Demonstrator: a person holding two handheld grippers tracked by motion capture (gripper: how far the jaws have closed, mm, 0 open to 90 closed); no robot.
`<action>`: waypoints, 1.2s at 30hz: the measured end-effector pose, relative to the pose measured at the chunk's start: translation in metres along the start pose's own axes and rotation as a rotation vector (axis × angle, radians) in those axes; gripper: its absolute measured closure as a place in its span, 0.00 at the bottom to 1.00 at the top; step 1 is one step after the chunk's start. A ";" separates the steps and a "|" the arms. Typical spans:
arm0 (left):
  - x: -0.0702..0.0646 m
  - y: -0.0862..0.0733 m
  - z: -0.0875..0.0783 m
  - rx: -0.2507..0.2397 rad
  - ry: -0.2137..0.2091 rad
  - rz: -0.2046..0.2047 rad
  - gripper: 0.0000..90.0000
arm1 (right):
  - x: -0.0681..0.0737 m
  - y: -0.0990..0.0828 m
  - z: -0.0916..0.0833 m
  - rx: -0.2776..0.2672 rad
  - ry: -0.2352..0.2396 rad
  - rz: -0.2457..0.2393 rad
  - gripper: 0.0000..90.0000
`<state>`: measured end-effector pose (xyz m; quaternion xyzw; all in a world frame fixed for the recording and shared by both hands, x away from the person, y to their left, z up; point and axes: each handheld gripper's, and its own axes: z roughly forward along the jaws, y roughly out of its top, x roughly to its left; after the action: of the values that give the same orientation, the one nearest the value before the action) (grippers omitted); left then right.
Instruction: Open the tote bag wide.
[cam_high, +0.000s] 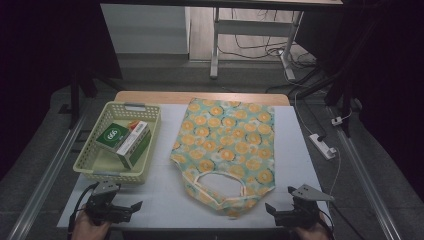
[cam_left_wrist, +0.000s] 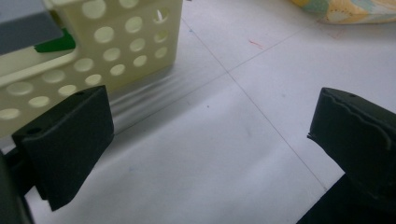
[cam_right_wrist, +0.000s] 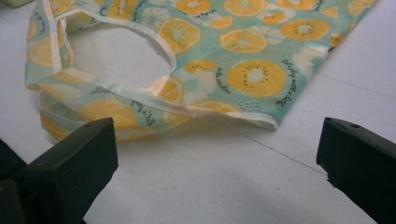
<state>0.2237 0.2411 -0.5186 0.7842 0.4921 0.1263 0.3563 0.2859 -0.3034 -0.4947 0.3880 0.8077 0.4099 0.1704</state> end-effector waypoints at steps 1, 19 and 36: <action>0.000 0.000 0.000 0.004 0.001 0.007 0.00 | 0.000 0.000 0.000 0.002 0.001 -0.001 0.00; 0.001 0.000 -0.001 -0.014 -0.014 0.047 0.00 | 0.001 0.001 0.002 0.021 0.013 -0.021 0.00; 0.003 0.000 0.000 -0.004 -0.030 0.032 0.01 | 0.011 0.008 0.005 0.024 0.058 -0.077 0.00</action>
<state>0.2256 0.2438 -0.5193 0.7931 0.4739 0.1208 0.3631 0.2853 -0.2900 -0.4910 0.3464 0.8315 0.4045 0.1580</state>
